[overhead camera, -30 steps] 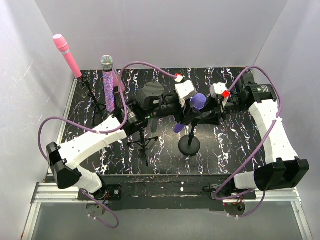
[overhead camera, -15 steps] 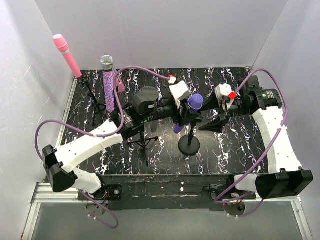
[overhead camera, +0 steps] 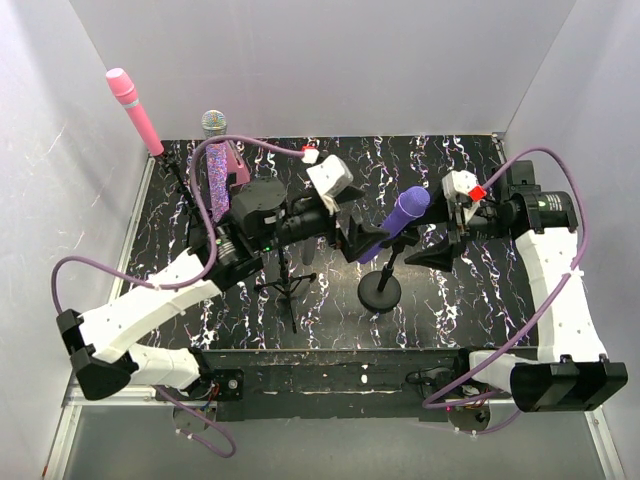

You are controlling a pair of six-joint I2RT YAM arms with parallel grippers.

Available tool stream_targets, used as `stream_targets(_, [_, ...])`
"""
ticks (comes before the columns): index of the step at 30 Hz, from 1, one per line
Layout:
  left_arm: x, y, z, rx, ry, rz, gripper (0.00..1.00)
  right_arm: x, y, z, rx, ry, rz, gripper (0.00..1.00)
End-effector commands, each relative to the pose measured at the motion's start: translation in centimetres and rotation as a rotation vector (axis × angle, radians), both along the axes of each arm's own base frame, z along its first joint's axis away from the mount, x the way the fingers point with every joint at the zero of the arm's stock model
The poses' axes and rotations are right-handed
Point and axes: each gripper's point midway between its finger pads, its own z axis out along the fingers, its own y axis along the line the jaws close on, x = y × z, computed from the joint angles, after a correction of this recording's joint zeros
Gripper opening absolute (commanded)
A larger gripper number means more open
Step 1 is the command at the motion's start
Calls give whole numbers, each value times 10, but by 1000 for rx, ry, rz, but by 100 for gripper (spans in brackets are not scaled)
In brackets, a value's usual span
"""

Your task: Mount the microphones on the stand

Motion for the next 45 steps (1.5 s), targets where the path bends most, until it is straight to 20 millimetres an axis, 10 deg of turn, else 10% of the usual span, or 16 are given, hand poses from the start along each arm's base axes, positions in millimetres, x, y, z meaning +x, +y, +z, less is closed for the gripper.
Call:
stream_targets(1, [-16, 33, 21, -28, -10, 19, 98, -9, -8, 5, 21, 58, -55, 86])
stream_targets(11, [-53, 89, 8, -14, 77, 40, 98, -5, -32, 1, 41, 41, -237, 88])
stream_targets(22, [-69, 142, -49, -9, 200, 165, 98, -4, -52, -20, 72, 85, -430, 92])
stream_targets(45, [-24, 250, -173, 133, 336, 813, 98, 27, -84, -70, -10, 232, -733, 98])
